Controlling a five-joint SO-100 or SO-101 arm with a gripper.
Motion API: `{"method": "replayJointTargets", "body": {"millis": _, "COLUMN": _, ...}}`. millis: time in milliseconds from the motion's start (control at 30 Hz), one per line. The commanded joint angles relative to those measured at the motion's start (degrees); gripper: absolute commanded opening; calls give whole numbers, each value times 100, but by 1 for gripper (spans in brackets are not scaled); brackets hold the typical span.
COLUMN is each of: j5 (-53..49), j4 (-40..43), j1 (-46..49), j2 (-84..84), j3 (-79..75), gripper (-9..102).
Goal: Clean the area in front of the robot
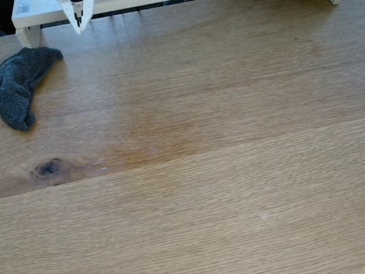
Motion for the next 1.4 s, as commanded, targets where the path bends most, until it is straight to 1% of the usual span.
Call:
{"method": "replayJointTargets", "body": {"millis": 0, "j5": 176, "j4": -26, "j1": 589, "j2": -299, "j3": -220, "gripper": 19}}
{"method": "replayJointTargets", "body": {"millis": 200, "j5": -123, "j4": 0, "j1": 668, "j2": -352, "j3": -220, "gripper": 17}}
{"method": "replayJointTargets", "body": {"millis": 500, "j5": -35, "j4": -53, "j1": 668, "j2": -422, "j3": -220, "gripper": 13}}
{"method": "replayJointTargets", "body": {"millis": 567, "j5": -62, "j4": -123, "j1": 712, "j2": -439, "j3": -264, "gripper": 11}}
{"method": "replayJointTargets", "body": {"millis": 600, "j5": -62, "j4": -167, "j1": 721, "j2": -475, "j3": -281, "gripper": 12}}
{"method": "replayJointTargets", "body": {"millis": 667, "j5": -53, "j4": -299, "j1": 712, "j2": -545, "j3": -299, "gripper": 20}}
{"method": "replayJointTargets", "body": {"millis": 700, "j5": -123, "j4": -439, "j1": 703, "j2": -589, "j3": -316, "gripper": 22}}
{"method": "replayJointTargets", "body": {"millis": 833, "j5": -360, "j4": -1046, "j1": 703, "j2": -1230, "j3": -817, "gripper": 23}}
{"method": "replayJointTargets", "body": {"millis": 1000, "j5": -220, "j4": -1222, "j1": 615, "j2": -2522, "j3": -2250, "gripper": 29}}
{"method": "replayJointTargets", "body": {"millis": 1067, "j5": -149, "j4": -1477, "j1": 888, "j2": -3234, "j3": -2821, "gripper": 31}}
{"method": "replayJointTargets", "body": {"millis": 1200, "j5": -176, "j4": -2285, "j1": 1960, "j2": -4843, "j3": -3797, "gripper": 37}}
{"method": "replayJointTargets", "body": {"millis": 1367, "j5": -809, "j4": -3050, "j1": 3190, "j2": -6425, "j3": -4588, "gripper": 39}}
